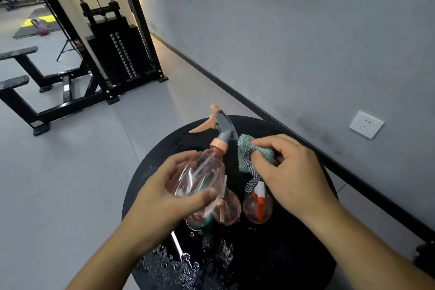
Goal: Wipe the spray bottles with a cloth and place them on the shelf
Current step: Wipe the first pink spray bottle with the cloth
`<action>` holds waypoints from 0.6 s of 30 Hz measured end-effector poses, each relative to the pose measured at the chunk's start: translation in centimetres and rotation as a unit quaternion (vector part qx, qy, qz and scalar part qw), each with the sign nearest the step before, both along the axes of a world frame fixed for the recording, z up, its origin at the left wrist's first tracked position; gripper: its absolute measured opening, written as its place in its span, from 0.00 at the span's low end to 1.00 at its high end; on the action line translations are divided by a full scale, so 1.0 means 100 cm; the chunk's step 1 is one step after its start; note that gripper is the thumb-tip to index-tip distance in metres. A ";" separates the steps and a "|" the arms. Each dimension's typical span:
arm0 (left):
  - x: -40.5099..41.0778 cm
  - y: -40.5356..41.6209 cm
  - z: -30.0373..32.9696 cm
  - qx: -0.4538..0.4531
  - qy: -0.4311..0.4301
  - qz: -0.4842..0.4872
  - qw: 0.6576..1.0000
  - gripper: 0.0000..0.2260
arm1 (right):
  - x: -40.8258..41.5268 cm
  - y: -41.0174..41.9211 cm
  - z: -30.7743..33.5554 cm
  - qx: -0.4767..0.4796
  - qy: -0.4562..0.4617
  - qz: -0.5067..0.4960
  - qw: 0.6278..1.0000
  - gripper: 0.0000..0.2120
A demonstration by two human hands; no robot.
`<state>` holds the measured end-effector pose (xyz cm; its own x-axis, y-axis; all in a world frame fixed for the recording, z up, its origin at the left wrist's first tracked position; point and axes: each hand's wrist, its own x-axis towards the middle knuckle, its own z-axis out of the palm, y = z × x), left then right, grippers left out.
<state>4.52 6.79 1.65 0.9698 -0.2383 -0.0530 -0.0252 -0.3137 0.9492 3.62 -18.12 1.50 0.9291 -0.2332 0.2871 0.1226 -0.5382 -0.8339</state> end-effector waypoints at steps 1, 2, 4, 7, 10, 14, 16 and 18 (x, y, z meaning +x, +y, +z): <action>-0.001 0.001 0.001 -0.008 0.000 0.014 1.000 0.30 | 0.000 -0.001 0.000 0.005 -0.006 -0.002 1.000 0.08; -0.002 0.002 0.001 -0.012 -0.003 0.030 0.999 0.29 | 0.000 -0.001 0.000 0.009 -0.012 -0.003 1.000 0.08; -0.003 0.008 0.003 -0.023 -0.012 0.069 0.997 0.25 | -0.002 -0.001 -0.001 0.009 -0.018 -0.002 1.000 0.08; -0.003 0.020 0.005 -0.049 -0.020 0.118 0.992 0.30 | -0.008 0.000 -0.002 0.003 -0.016 0.014 1.000 0.09; -0.004 0.040 0.002 -0.054 -0.016 0.122 0.991 0.37 | -0.012 0.003 -0.002 -0.002 -0.014 0.030 0.999 0.09; -0.013 0.056 -0.003 -0.053 -0.010 0.152 0.987 0.42 | -0.016 0.005 -0.002 -0.005 -0.001 0.027 1.000 0.09; -0.014 0.064 -0.013 -0.003 -0.026 0.178 0.984 0.41 | -0.017 0.008 -0.001 -0.009 0.001 0.028 1.000 0.10; -0.012 0.075 -0.032 0.070 -0.047 0.192 0.978 0.39 | -0.019 0.012 -0.001 -0.011 0.004 0.028 1.000 0.10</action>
